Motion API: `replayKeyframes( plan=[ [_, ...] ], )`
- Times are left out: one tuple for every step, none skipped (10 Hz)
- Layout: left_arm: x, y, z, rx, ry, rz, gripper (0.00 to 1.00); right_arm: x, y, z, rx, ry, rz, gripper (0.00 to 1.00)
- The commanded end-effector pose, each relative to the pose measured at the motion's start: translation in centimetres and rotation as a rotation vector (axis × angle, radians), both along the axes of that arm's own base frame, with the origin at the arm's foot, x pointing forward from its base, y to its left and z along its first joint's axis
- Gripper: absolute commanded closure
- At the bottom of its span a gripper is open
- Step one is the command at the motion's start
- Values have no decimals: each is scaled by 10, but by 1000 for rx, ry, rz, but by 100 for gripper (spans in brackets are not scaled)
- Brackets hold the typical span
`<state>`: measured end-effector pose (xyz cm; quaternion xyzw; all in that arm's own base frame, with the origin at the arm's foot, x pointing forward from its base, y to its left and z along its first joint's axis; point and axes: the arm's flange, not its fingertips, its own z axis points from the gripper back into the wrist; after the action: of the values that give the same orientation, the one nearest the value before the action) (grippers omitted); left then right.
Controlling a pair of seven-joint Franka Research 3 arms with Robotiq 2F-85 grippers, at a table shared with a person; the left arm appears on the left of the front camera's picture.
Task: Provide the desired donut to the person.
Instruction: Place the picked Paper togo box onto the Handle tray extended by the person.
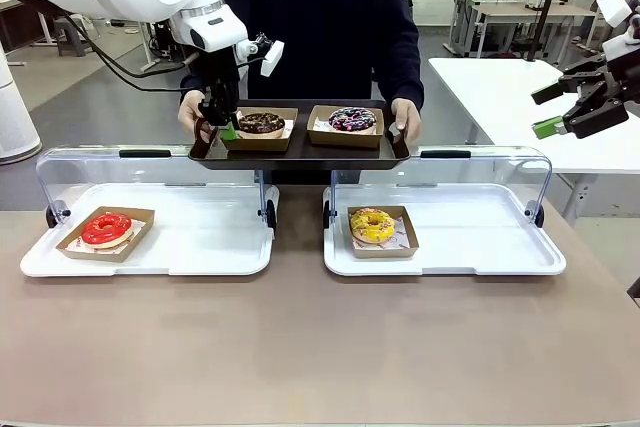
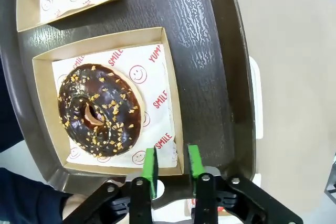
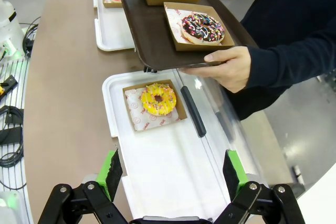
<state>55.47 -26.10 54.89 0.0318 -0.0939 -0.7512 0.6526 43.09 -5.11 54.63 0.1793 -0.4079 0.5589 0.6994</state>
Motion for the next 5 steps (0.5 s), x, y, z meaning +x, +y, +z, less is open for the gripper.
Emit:
replayKeyframes(
  plan=[
    [-7,6,3,-10,1,4,29,1,-1,-2,2,-4,10,0],
    [-7,5,6,-22,13,5,0,1,-1,-2,2,-4,10,0],
    [-7,4,10,-31,15,7,0,1,-1,-2,2,-4,10,0],
    [-7,4,13,-42,56,36,0,1,-1,-2,2,-4,10,0],
    [-6,4,16,-48,69,50,0,1,-1,-2,2,-4,10,0]
  ],
)
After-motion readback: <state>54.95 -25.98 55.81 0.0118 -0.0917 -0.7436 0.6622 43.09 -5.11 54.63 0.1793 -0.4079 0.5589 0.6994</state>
